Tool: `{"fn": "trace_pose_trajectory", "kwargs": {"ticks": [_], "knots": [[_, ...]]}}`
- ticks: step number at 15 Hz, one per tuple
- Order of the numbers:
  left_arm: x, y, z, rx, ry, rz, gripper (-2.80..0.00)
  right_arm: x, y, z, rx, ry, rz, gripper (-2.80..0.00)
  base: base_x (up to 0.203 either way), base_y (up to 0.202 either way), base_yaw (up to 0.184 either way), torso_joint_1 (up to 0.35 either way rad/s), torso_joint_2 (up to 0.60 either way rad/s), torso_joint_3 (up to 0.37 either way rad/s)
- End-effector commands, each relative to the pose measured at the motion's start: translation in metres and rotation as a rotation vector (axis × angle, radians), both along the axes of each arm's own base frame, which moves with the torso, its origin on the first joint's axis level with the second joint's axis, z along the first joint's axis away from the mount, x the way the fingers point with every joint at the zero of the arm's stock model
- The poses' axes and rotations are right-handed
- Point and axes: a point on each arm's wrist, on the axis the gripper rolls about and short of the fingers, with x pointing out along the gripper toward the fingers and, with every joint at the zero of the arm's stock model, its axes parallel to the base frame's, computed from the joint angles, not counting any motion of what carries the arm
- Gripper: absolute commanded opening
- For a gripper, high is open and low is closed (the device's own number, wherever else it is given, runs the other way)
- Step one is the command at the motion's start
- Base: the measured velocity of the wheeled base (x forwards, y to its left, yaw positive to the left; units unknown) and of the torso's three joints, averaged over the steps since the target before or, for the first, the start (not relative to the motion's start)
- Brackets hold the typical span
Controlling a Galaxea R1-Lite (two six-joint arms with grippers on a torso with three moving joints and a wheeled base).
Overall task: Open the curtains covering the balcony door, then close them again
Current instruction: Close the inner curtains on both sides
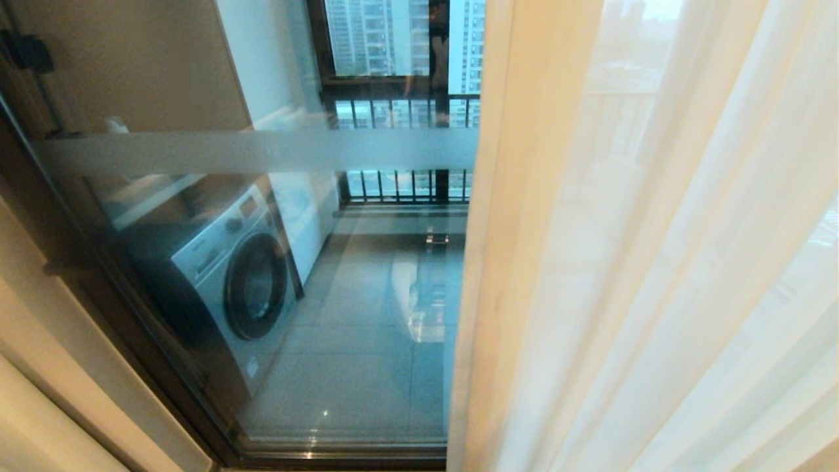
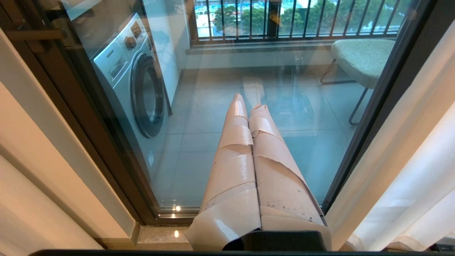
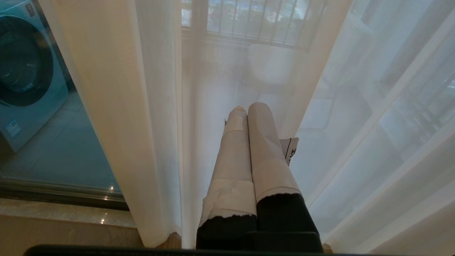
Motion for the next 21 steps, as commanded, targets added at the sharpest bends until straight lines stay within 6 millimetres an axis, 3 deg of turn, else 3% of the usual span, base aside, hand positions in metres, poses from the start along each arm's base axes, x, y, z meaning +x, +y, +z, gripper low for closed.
{"fn": "trace_pose_trajectory", "kwargs": {"ticks": [1,8,21], "knots": [[-0.0001,0.0000,0.0002,0.001,-0.001,0.000,-2.80,0.0001,0.0000,0.0000,-0.001,0.001,0.000,-2.80,0.000,0.000,0.000,0.000,0.00,0.000],[0.0000,0.0000,-0.0002,0.001,0.001,0.000,-2.80,0.0001,0.0000,0.0000,-0.001,0.001,0.001,-2.80,0.001,0.028,-0.001,0.000,0.00,0.001],[0.0000,0.0000,-0.0002,0.001,0.001,0.000,-2.80,0.0001,0.0000,0.0000,-0.001,0.001,0.000,-2.80,0.000,0.187,0.002,0.002,0.00,0.003]]}}
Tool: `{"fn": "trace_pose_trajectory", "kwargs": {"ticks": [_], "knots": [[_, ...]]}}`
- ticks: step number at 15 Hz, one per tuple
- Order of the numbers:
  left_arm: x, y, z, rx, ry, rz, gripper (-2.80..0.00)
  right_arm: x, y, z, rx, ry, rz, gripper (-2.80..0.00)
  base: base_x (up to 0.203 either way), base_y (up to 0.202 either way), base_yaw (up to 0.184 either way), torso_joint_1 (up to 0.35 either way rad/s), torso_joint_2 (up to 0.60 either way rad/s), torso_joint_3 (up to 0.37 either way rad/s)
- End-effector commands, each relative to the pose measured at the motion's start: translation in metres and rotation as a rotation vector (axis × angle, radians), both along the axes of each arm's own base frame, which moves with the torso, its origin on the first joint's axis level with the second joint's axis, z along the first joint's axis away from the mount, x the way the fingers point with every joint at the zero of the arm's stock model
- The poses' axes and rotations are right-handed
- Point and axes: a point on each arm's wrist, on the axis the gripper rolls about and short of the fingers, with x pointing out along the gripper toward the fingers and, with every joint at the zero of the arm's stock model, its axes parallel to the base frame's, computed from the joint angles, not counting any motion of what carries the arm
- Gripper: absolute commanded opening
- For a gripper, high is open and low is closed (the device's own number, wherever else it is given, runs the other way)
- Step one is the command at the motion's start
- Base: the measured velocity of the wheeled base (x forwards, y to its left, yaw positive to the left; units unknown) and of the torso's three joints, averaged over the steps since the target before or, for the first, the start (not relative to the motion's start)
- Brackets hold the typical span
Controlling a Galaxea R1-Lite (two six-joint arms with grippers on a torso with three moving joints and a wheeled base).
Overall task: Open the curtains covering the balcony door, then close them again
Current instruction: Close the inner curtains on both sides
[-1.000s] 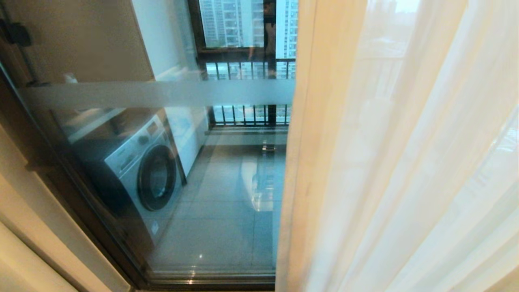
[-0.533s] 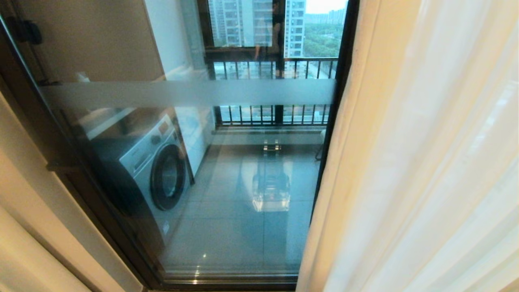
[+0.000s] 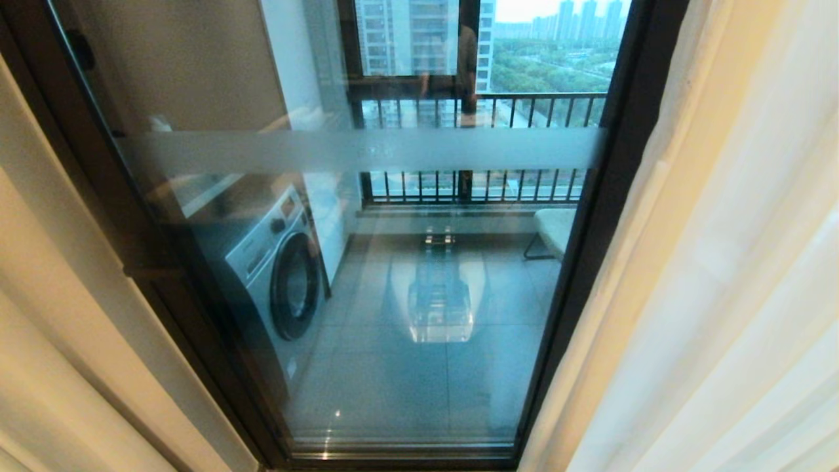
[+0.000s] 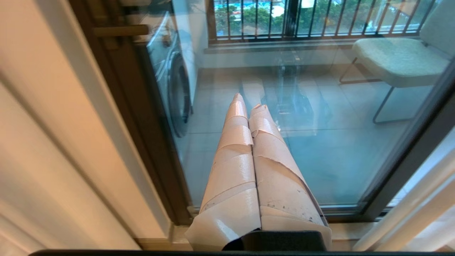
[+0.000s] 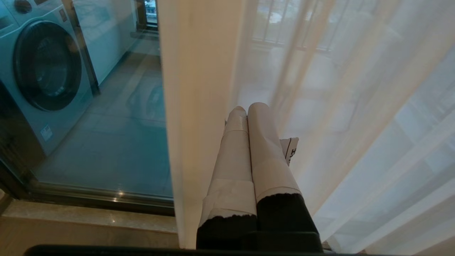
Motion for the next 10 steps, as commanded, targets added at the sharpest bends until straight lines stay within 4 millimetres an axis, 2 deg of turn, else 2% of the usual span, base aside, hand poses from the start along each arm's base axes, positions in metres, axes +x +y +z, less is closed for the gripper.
{"fn": "trace_pose_trajectory", "kwargs": {"ticks": [1,10], "knots": [[0.0000,0.0000,0.0000,0.000,0.000,0.000,-2.80,0.0001,0.0000,0.0001,-0.001,0.001,0.001,-2.80,0.000,0.192,0.002,0.007,0.00,0.006],[0.0000,0.0000,0.0000,0.000,0.000,0.000,-2.80,0.0001,0.0000,0.0001,-0.001,0.001,0.001,-2.80,0.000,0.189,0.001,0.005,0.00,0.002]]}}
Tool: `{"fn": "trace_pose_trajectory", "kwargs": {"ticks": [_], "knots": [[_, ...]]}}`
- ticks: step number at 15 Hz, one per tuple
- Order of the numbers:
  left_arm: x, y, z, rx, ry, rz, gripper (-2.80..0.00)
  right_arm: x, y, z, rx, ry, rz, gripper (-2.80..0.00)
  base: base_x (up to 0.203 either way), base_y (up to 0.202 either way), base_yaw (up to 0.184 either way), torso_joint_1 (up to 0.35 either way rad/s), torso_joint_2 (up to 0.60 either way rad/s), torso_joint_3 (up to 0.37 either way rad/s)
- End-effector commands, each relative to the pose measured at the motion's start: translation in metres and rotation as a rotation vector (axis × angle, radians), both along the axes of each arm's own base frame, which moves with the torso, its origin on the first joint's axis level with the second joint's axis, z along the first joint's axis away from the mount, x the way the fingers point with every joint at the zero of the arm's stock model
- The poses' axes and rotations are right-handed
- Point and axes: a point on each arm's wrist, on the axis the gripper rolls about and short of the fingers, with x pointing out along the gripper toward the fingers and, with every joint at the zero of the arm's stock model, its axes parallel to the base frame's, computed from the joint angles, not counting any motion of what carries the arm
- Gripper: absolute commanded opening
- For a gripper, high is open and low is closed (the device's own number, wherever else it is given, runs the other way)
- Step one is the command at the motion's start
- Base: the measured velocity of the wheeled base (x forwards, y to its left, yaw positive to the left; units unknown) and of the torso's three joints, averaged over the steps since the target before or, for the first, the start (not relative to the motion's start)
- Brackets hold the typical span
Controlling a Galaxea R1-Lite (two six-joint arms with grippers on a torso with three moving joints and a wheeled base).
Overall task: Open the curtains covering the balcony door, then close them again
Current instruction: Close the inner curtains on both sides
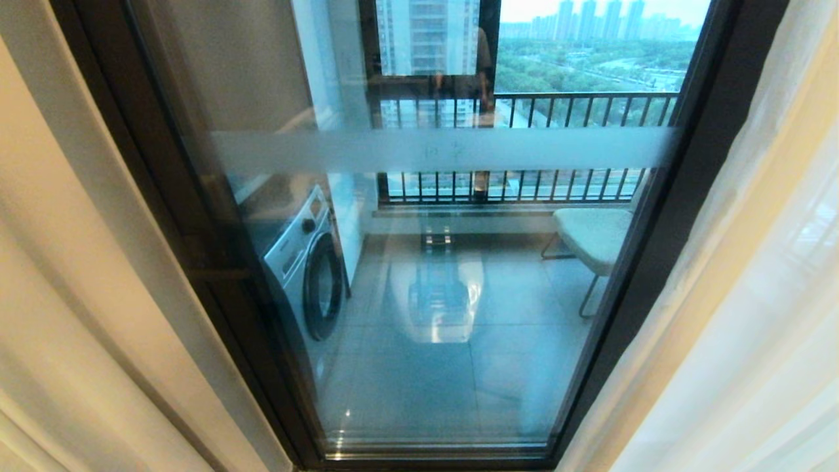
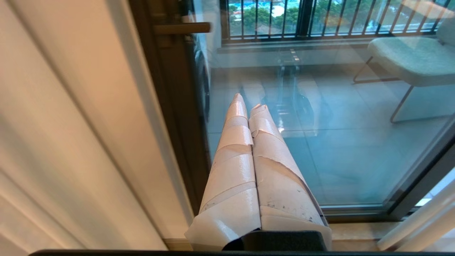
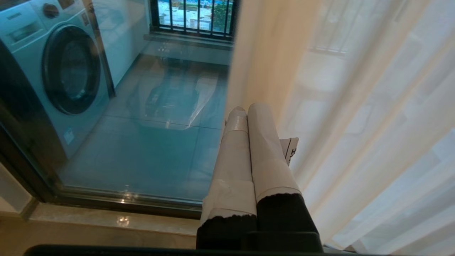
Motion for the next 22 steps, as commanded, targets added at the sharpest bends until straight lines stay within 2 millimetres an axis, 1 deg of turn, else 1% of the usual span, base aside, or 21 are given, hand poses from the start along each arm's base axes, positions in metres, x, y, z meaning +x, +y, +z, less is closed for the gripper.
{"fn": "trace_pose_trajectory", "kwargs": {"ticks": [1,12,19,22], "knots": [[0.0000,0.0000,0.0000,0.000,0.000,0.000,-2.80,0.0001,0.0000,0.0000,-0.001,0.002,0.001,-2.80,0.000,0.196,-0.001,0.003,0.00,0.003],[0.0000,0.0000,0.0000,0.000,0.000,0.000,-2.80,0.0001,0.0000,0.0000,-0.001,0.002,0.001,-2.80,0.000,0.180,0.000,0.001,0.00,0.002],[0.0000,-0.0001,0.0001,0.003,-0.001,-0.003,-2.80,0.0001,0.0000,0.0000,-0.001,0.002,0.001,-2.80,0.000,0.009,0.000,0.000,0.00,0.000],[0.0010,0.0001,0.0039,-0.002,-0.065,0.003,-2.80,0.0001,0.0000,0.0000,-0.001,0.002,0.001,-2.80,0.000,0.000,0.000,0.000,0.00,0.000]]}}
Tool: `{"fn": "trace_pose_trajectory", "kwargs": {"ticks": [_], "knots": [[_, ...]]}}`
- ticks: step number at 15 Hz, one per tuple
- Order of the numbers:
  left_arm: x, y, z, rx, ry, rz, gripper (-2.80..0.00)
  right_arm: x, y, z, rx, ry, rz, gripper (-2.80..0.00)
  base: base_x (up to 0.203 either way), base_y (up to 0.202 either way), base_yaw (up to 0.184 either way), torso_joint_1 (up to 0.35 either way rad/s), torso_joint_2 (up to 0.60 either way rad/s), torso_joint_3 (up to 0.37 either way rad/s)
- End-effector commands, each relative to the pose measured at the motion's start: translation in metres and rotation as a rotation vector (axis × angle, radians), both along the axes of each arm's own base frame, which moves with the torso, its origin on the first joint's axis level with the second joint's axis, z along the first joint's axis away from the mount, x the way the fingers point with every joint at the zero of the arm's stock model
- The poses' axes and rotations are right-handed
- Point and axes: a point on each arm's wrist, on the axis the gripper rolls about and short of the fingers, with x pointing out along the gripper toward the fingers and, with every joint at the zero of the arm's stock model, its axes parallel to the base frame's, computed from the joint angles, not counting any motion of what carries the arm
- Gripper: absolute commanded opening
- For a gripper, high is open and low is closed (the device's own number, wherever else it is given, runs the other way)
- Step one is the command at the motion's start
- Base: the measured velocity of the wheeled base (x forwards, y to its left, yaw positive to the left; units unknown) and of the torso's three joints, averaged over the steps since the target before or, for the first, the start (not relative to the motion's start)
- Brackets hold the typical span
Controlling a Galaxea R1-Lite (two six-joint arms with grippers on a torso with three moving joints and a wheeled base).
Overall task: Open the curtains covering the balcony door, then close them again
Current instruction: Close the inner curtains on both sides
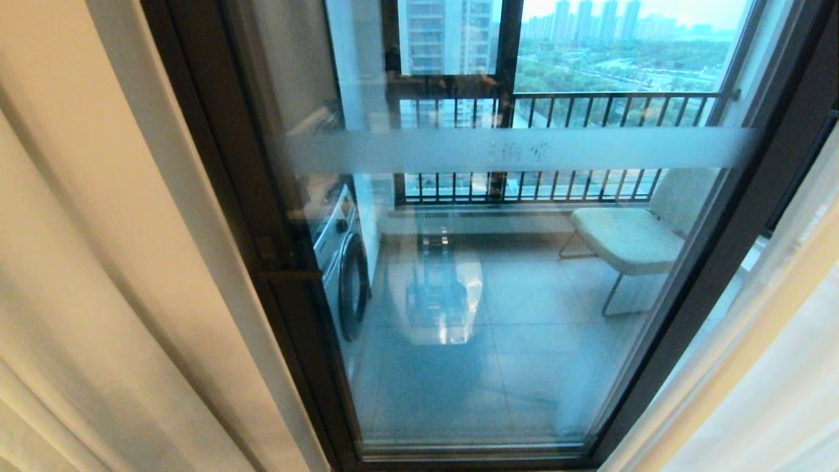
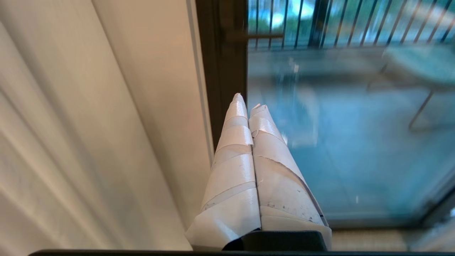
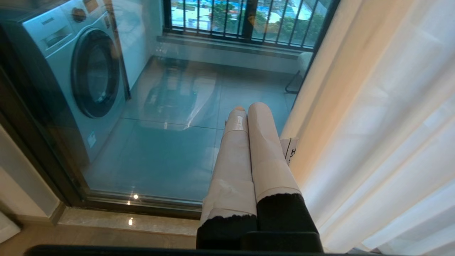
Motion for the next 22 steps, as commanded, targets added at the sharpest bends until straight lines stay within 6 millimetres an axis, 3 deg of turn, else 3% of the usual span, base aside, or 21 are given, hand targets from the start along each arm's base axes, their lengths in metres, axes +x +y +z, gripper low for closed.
{"fn": "trace_pose_trajectory", "kwargs": {"ticks": [1,5,9,14,18,22], "knots": [[0.000,0.000,0.008,0.008,-0.084,0.003,-2.80,0.000,0.000,0.000,-0.001,0.001,0.001,-2.80,0.000,0.000,0.000,0.000,0.00,0.000],[-0.011,0.000,0.043,0.114,-0.359,0.030,-2.80,0.000,0.000,0.000,0.000,0.001,0.002,-2.80,0.000,0.000,0.000,0.000,0.00,0.000],[-0.031,0.000,0.079,0.160,-0.503,0.054,-2.80,0.000,0.000,0.000,0.001,0.001,0.002,-2.80,0.000,0.000,0.000,0.000,0.00,0.000],[-0.046,0.001,0.100,0.148,-0.251,0.080,-2.80,0.000,0.000,0.000,0.001,0.001,0.002,-2.80,0.000,0.000,0.000,0.000,0.00,0.000],[-0.012,0.004,0.138,0.104,-0.028,0.181,-2.80,0.000,0.000,0.000,0.001,0.001,0.002,-2.80,0.000,0.000,0.000,0.000,0.00,0.000],[0.028,0.006,0.180,0.031,0.066,0.272,-2.80,0.000,0.000,0.000,0.001,0.001,0.002,-2.80,0.000,0.000,0.000,0.000,0.00,0.000]]}}
